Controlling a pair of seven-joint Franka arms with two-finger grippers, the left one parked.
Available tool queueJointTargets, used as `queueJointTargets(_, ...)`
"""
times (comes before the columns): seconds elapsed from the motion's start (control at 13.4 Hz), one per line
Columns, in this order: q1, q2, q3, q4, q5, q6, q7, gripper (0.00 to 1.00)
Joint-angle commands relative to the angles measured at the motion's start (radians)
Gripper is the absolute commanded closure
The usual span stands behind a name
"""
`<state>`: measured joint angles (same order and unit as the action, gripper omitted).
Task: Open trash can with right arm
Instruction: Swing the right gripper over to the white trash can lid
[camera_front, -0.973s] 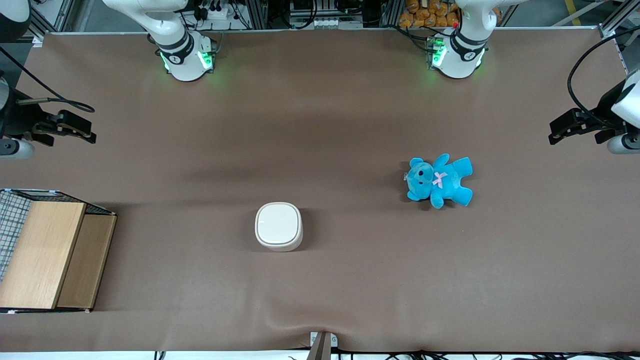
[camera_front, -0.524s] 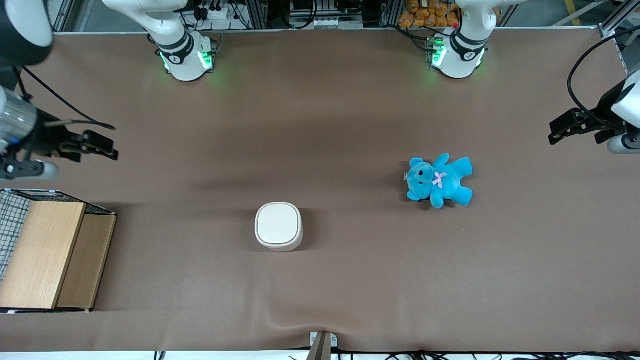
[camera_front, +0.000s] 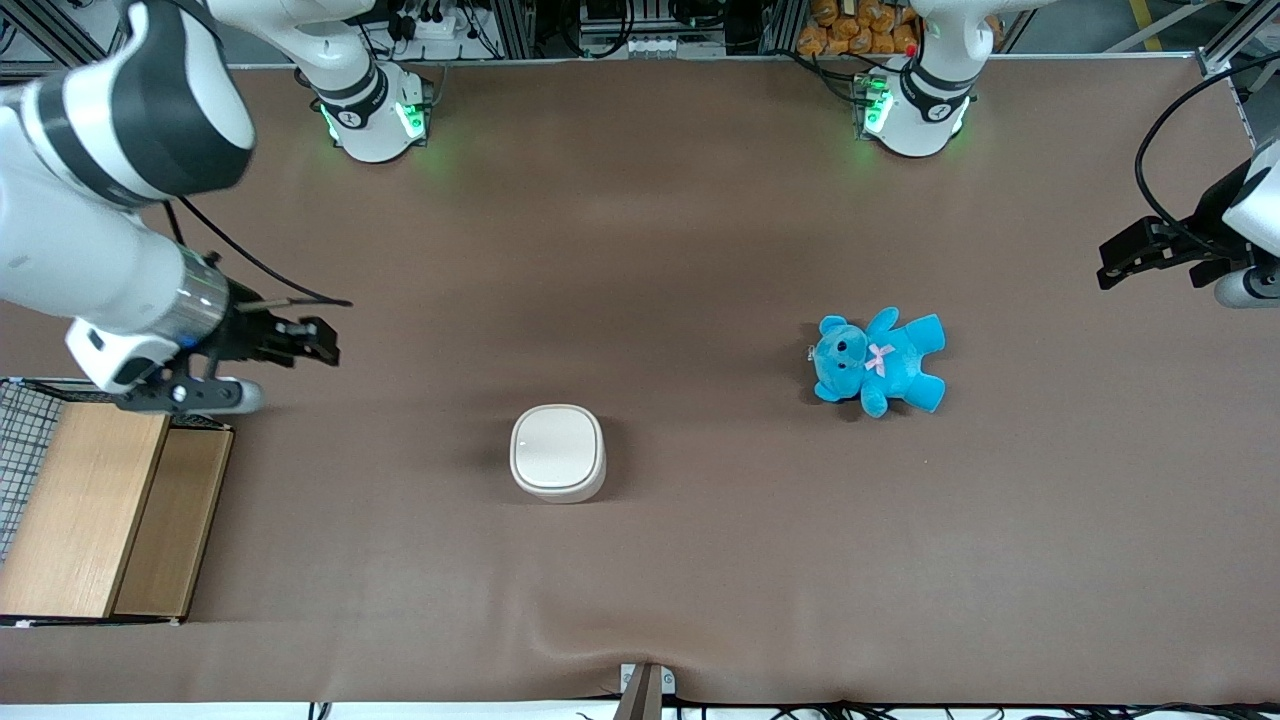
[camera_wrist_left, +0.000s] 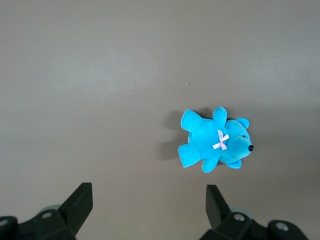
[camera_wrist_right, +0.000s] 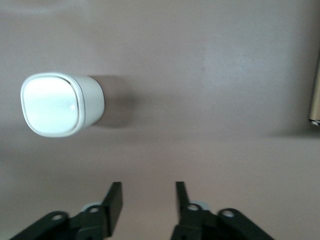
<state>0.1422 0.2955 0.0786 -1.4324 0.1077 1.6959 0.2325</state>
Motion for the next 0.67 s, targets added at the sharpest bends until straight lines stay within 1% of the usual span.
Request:
queueJointTargets(0.0,0.063,0.086,-0.002,0.049,-0.005,0.059,0.131,0.71)
queueJointTargets(0.15,0.074,0.115,-0.002,0.050,-0.002,0.126,0.149,0.93)
queueJointTargets(0.22,0.086,0.134,-0.002,0.050,0.000,0.142,0.159,1.00)
queueJointTargets(0.37,0.128,0.166,-0.002,0.050,-0.002,0.198,0.181,1.00)
queueJointTargets(0.6,0.178,0.220,-0.002,0.050,0.001,0.264,0.272,1.00)
